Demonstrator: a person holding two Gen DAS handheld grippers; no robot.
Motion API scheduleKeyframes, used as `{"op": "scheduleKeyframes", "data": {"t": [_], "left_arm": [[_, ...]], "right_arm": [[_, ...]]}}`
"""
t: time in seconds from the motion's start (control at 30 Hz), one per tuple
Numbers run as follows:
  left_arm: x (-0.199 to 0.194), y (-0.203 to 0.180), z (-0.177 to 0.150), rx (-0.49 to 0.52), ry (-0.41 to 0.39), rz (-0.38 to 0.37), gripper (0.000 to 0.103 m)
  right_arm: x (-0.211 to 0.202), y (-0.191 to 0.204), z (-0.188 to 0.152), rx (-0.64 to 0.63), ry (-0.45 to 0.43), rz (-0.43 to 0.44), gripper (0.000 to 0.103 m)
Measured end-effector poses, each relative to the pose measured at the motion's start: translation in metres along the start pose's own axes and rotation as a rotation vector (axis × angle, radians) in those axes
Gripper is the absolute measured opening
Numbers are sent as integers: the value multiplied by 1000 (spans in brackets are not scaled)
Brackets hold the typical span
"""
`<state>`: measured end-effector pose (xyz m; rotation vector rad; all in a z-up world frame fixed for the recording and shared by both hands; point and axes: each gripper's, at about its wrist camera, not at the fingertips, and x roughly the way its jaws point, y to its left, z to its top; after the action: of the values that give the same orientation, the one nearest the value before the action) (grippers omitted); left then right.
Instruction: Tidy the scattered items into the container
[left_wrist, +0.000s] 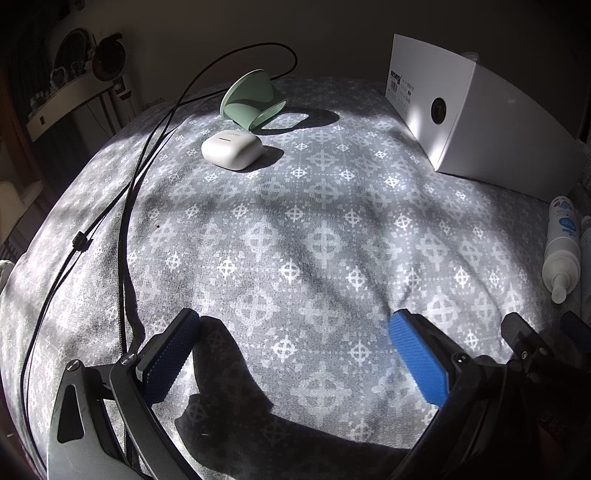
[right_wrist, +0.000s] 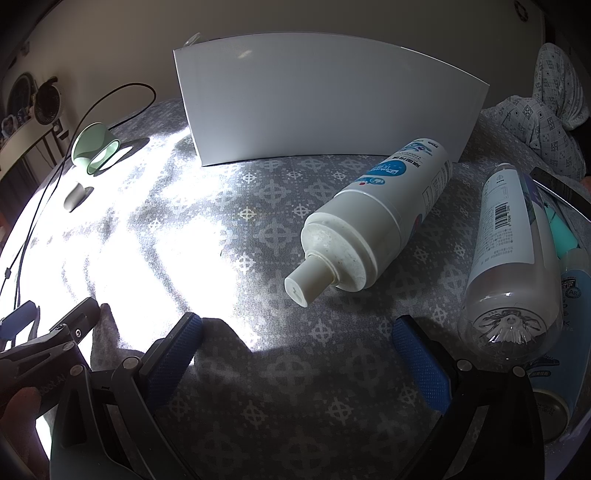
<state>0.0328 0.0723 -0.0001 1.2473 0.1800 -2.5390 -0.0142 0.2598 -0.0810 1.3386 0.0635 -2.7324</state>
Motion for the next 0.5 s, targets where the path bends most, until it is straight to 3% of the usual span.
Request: {"op": "scheduleKeyframes", "data": {"t": [0.5], "left_arm": [[-2,4,0,-7,-6,-11,103]], "right_arm": [[0,0,0,0,0,0,103]]}}
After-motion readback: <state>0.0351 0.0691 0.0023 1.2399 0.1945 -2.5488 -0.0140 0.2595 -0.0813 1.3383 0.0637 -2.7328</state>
